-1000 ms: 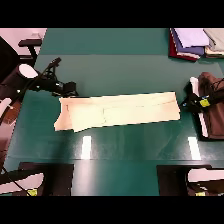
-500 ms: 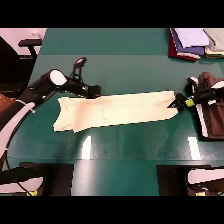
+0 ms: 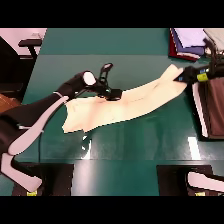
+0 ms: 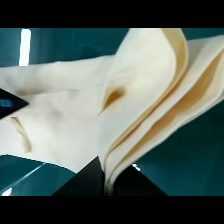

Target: Fold the shirts.

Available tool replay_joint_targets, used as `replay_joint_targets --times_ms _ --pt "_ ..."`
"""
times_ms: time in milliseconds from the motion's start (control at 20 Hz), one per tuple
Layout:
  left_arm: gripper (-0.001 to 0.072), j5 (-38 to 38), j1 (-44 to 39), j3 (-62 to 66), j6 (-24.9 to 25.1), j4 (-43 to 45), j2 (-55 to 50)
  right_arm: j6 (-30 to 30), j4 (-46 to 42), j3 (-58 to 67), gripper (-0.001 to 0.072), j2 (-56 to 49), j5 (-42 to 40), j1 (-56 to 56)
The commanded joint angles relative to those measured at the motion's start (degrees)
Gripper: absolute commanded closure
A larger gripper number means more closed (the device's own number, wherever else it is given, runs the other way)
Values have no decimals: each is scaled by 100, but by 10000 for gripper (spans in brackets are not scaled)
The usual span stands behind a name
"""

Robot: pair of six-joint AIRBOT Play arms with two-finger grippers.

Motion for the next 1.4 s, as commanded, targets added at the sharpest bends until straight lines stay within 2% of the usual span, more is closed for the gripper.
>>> replay_joint_targets --times_ms 0,450,600,800,1050,1100,1200,1250,1300,1350 --pt "683 -267 -251 485 -13 -33 -538 321 22 761 695 289 59 656" --pt "682 -151 -282 487 -162 57 -629 492 22 1421 695 273 -96 2068" --pt "683 -374 -35 564 -166 59 -450 490 24 1423 695 269 -321 2396" --pt "682 -772 935 564 -146 787 695 481 85 1427 694 188 -807 3088" --pt "682 -981 2566 564 -142 1569 2647 -393 1578 1434 691 -896 -1950 4542" --pt "682 -986 2826 564 -144 1685 2959 -763 1784 1482 647 -1182 -2138 4857" --pt "682 -1012 3217 562 -144 1777 3399 -1303 1725 1856 314 -1764 -2197 5399" --pt "682 -1049 3357 562 -144 1779 3547 -1329 1609 2085 185 -2002 -2081 5558" --pt "682 -1104 3458 562 -144 1779 3646 -1329 1478 2332 116 -2221 -1768 5641" --pt "682 -1172 3528 562 -144 1781 3703 -1300 1279 2544 122 -2363 -1388 5648"
